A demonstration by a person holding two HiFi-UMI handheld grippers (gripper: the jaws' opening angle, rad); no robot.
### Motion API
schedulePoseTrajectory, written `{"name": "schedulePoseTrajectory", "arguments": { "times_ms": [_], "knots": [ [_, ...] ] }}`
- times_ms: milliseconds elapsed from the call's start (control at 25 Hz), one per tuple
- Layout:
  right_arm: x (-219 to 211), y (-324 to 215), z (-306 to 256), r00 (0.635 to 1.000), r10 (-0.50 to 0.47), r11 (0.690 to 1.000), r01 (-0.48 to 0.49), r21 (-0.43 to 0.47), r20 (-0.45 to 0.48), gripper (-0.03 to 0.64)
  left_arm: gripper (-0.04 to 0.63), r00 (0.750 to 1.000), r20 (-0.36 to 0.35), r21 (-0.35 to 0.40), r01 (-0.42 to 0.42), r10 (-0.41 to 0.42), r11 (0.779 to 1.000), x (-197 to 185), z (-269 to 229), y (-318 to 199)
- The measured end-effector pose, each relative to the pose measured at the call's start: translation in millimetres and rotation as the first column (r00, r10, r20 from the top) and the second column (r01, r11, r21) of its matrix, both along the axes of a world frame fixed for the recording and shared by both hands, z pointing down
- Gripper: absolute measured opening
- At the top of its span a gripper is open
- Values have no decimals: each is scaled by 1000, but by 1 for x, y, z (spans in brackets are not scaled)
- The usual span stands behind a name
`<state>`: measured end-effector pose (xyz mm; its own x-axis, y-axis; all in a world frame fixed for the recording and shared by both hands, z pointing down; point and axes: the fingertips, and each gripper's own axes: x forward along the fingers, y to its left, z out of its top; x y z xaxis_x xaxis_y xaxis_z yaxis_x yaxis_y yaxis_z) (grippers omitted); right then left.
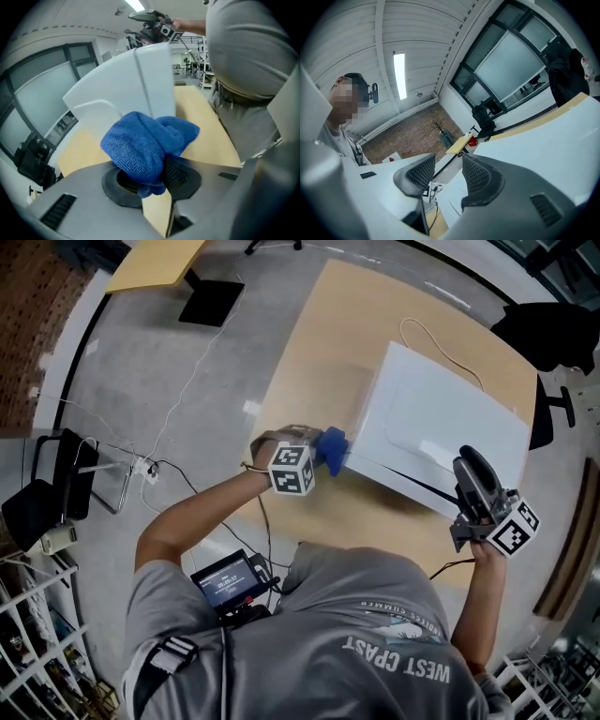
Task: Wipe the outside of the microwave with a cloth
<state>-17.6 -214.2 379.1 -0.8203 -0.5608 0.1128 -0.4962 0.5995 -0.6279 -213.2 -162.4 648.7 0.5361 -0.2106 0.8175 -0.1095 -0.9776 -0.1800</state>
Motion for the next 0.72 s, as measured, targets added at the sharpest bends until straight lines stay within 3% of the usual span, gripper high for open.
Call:
{"name": "schedulePoseTrajectory", "arguments": {
  "times_ms": [120, 280, 360, 480, 600, 720],
  "knots": [
    [-1, 5, 3, 1000, -6, 1000, 5, -7, -11, 189, 115, 998, 39, 47, 41, -43, 998, 11, 8, -54],
    [14, 9, 1, 999, 29, 1000, -29, -8, -21, 189, 115, 981, 192, 155, -25, -6, 988, 33, 20, -146],
    [21, 12, 1, 999, 46, 999, -46, -8, -25, 187, 115, 979, 195, 141, 32, -60, 989, 36, 22, -185],
    [26, 14, 5, 998, 62, 998, -62, -18, -26, 189, 115, 968, 138, 75, 200, -209, 977, 34, 27, -227],
    [29, 15, 10, 997, 69, 997, -69, -25, -25, 187, 112, 958, 113, 19, 263, -264, 964, 34, 41, -228],
    [35, 17, 13, 997, 74, 997, -74, -36, -20, 188, 112, 979, 141, -13, 152, -149, 988, 33, 58, -174]
  ]
}}
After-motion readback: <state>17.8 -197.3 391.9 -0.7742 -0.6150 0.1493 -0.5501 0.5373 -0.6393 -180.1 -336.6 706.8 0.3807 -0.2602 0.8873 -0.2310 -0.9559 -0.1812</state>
